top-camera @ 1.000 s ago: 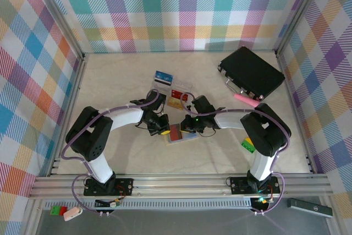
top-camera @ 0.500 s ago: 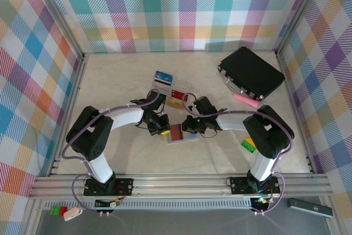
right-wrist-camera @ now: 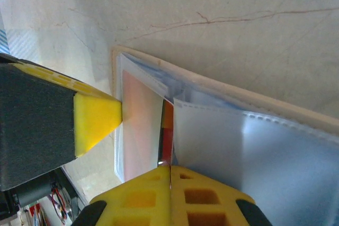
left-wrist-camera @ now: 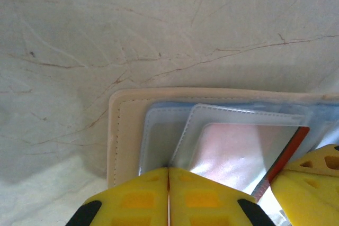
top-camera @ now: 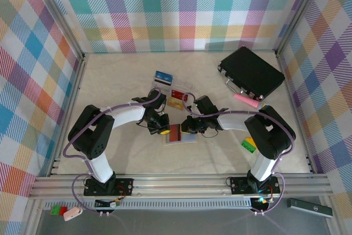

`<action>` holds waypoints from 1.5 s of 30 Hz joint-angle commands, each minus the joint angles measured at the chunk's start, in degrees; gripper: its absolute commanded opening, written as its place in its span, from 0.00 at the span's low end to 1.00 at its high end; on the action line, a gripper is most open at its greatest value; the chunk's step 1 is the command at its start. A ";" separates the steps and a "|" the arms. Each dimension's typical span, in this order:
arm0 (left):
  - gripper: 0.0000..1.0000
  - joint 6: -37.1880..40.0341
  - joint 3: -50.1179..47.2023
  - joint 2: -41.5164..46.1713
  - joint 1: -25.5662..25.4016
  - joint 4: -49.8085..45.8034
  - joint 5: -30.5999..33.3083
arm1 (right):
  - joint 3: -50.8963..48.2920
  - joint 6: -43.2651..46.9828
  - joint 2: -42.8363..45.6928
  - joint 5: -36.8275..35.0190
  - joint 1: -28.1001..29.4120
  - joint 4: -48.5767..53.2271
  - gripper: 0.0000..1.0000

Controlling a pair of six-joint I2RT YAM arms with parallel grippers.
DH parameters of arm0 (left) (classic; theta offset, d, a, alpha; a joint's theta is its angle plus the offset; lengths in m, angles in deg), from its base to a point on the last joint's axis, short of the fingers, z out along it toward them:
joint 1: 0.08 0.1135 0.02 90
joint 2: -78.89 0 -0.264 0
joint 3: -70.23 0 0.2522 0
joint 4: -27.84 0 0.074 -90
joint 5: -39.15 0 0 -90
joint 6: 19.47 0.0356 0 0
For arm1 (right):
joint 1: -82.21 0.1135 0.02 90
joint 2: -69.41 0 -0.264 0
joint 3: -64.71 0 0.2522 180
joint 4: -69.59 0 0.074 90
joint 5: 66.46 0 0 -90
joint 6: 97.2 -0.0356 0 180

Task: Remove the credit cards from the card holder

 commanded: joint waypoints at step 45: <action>0.18 -4.18 -3.63 6.98 -0.82 1.16 0.94 | -0.60 -16.13 0.49 -0.77 1.06 -2.32 0.14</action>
